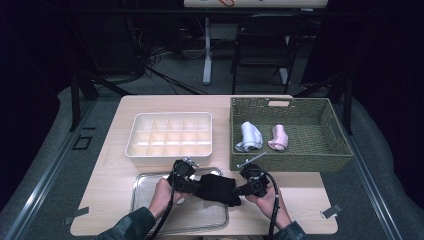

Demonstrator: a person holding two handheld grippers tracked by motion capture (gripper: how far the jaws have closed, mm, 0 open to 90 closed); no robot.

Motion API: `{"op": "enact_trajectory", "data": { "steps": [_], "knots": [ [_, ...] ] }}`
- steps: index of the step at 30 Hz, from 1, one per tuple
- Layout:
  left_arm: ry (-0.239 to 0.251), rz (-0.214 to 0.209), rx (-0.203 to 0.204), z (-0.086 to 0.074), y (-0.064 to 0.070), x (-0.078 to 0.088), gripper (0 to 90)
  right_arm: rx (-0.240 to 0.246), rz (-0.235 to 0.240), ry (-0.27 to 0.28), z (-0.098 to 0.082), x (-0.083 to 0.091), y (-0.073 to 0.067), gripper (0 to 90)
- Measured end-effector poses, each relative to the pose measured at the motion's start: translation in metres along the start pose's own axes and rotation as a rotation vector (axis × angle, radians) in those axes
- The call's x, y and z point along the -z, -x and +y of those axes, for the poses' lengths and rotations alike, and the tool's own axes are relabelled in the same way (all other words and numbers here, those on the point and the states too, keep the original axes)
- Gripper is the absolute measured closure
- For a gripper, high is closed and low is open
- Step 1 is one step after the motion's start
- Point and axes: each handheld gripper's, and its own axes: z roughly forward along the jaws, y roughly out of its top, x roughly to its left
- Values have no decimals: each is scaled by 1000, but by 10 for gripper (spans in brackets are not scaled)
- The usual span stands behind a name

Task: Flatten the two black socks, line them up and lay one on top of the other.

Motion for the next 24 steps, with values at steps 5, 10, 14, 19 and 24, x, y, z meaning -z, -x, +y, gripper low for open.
{"op": "enact_trajectory", "data": {
  "steps": [5,10,14,19,24],
  "knots": [
    [3,-2,-2,0,0,0,763,-12,17,38,0,5,-3,869],
    [3,-11,-10,0,2,-1,767,11,31,59,0,15,-6,871],
    [5,-16,-9,0,1,-1,770,13,46,87,1,16,-8,871],
    [9,-25,-3,0,1,-2,770,31,53,97,2,20,-8,873],
    [11,-25,-6,1,2,-2,770,50,70,123,4,24,-14,875]
  ]
}}
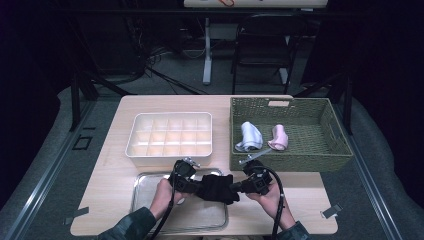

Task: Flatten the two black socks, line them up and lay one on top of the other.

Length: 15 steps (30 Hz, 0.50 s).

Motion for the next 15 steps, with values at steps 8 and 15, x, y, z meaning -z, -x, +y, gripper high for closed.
{"op": "enact_trajectory", "data": {
  "steps": [8,15],
  "knots": [
    [-4,-1,-5,1,1,-1,770,20,-1,2,4,2,-6,876],
    [-3,-1,-4,1,1,-1,772,29,8,15,6,1,-9,877]
  ]
}}
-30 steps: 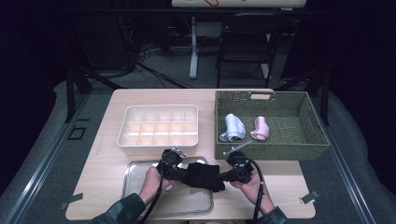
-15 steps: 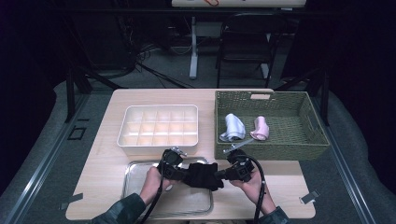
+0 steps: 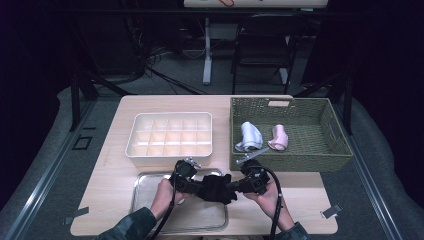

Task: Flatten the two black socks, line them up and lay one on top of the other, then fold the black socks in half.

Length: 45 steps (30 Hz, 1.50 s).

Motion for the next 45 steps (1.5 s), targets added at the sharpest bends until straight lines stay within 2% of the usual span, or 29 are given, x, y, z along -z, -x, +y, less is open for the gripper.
{"op": "enact_trajectory", "data": {
  "steps": [10,13,17,22,27,30,33,36,40,42,45],
  "knots": [
    [5,-11,1,1,1,-1,773,42,13,34,10,-2,-8,878],
    [6,-23,13,1,2,-2,772,51,1,52,13,-2,-13,879],
    [12,-34,8,3,5,-2,772,81,-18,92,16,-1,-22,881],
    [3,-56,26,2,5,-6,771,97,-8,76,19,-12,-27,881],
    [-16,-75,19,2,6,-7,744,127,-7,43,17,-25,-30,881],
    [-36,-86,21,2,3,-5,687,122,-2,33,16,-30,-28,880],
    [-47,-78,21,4,0,1,600,126,5,23,14,-36,-27,879],
    [-27,-62,34,5,-5,12,556,140,4,0,14,-43,-28,879],
    [20,-20,43,7,-8,24,525,143,-5,-22,13,-49,-30,876],
    [71,-49,75,9,-6,29,510,150,-17,-16,13,-52,-31,873],
    [121,-37,57,16,6,33,485,153,-23,-21,13,-54,-32,868]
  ]
}}
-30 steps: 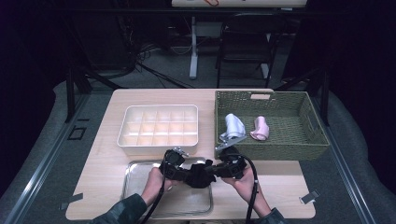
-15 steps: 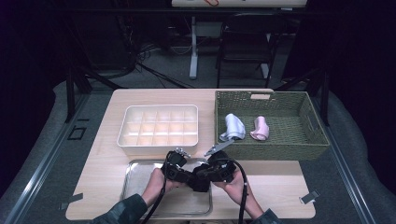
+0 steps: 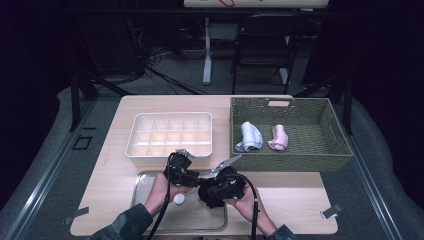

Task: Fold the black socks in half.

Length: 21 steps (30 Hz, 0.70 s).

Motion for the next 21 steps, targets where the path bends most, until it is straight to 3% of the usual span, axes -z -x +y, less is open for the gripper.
{"op": "enact_trajectory", "data": {
  "steps": [3,8,12,14,17,21],
  "knots": [
    [-23,6,-25,4,5,-5,469,-10,15,-13,0,-4,-2,859],
    [-66,13,-24,4,3,-15,466,-6,25,-12,0,-4,-6,815],
    [-87,32,-25,3,0,-24,465,-14,44,-5,-1,-3,-5,704],
    [-97,37,-32,2,-1,-25,462,-25,67,-2,-1,1,-6,635],
    [-93,42,-27,2,-3,-26,456,-43,84,18,-3,13,-5,609],
    [-95,46,-20,1,-6,-27,456,-87,50,7,-12,25,-1,617]
  ]
}}
